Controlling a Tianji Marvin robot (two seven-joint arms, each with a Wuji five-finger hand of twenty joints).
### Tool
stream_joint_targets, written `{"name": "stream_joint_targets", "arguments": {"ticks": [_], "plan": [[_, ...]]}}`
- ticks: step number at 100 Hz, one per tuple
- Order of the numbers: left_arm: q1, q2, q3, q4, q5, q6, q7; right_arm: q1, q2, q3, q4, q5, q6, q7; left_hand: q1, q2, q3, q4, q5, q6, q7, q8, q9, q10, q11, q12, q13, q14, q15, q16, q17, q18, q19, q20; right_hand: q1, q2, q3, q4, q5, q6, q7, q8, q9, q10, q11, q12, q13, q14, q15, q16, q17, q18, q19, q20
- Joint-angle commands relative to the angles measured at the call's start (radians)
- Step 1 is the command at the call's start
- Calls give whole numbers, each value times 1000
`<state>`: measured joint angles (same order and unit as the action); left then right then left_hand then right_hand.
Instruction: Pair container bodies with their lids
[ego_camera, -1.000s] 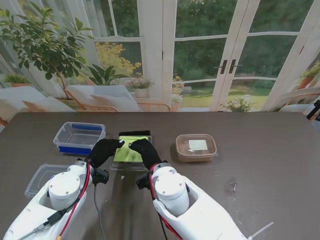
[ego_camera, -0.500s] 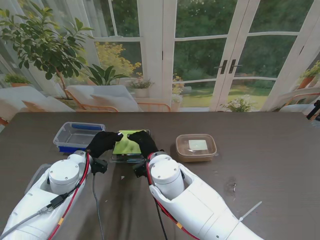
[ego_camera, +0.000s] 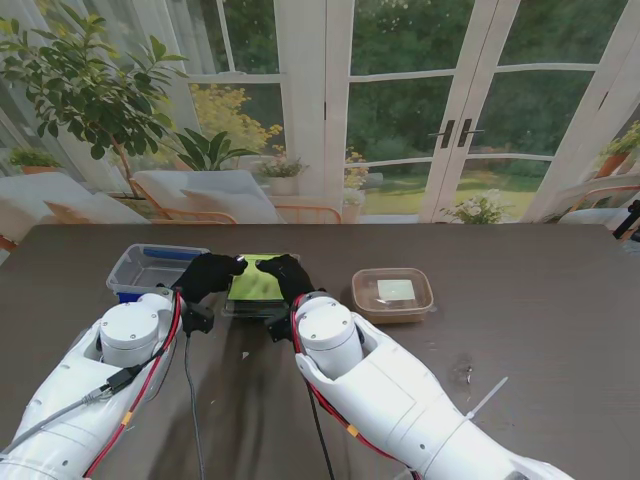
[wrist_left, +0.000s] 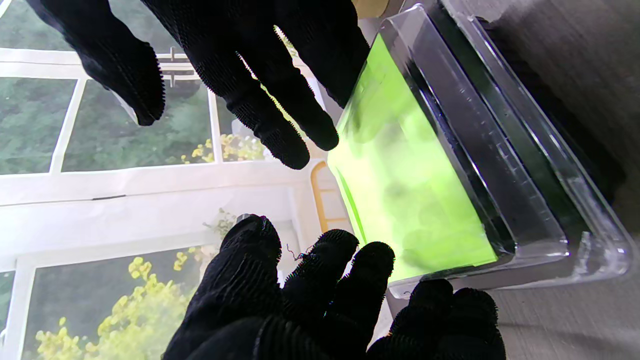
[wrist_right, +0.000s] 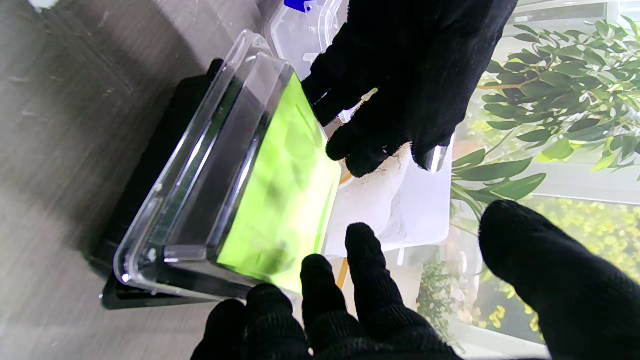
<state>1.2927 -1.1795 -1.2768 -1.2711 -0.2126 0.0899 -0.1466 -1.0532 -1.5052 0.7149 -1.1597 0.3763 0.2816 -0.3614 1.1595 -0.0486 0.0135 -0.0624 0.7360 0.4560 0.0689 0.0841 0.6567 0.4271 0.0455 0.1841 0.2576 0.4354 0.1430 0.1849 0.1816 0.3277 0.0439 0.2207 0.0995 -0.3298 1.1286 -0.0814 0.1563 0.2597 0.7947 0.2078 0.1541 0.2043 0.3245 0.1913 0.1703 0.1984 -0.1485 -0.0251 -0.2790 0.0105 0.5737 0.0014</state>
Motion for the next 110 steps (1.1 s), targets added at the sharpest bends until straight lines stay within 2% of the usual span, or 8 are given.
{"name": "stream_joint_targets", "arguments": {"ticks": [1,59,80,110], "plan": [[-10,-15,9,0,-6,4,-31,6,-18,-6,5,6,-8,23,39,38,-21,29,7,-3,-6,3,17,-25,6,-4,67,-94,101,36,49,-96,96,51,2,-26,20,5,8,-13,-1,16,18,-35,16,8,111,-105,132,57,213,-48,30,0],[-117,-28,56,160,-29,-25,-90,68,-52,-6,135,17,-24,34,37,42,-22,29,1,-8,-8,2,10,-30,5,-4,61,-102,98,38,41,-103,97,58,3,-27,23,4,12,-14,0,18,18,-36,24,11,112,-108,132,57,213,-48,29,0],[-119,-28,59,154,-30,-9,-92,82,-62,-5,167,19,-27,38,35,43,-22,29,0,-10,-8,2,8,-32,5,-4,59,-103,97,38,38,-104,98,61,3,-27,23,4,12,-15,1,19,19,-35,29,13,114,-106,133,57,214,-48,28,-1],[-101,-22,51,125,-13,7,-85,82,-62,-6,177,17,-24,43,34,41,-23,29,-2,-10,-8,2,6,-31,4,-4,58,-100,95,39,36,-100,99,66,2,-27,22,4,14,-15,1,19,19,-36,33,15,115,-103,133,58,214,-44,30,0]]}}
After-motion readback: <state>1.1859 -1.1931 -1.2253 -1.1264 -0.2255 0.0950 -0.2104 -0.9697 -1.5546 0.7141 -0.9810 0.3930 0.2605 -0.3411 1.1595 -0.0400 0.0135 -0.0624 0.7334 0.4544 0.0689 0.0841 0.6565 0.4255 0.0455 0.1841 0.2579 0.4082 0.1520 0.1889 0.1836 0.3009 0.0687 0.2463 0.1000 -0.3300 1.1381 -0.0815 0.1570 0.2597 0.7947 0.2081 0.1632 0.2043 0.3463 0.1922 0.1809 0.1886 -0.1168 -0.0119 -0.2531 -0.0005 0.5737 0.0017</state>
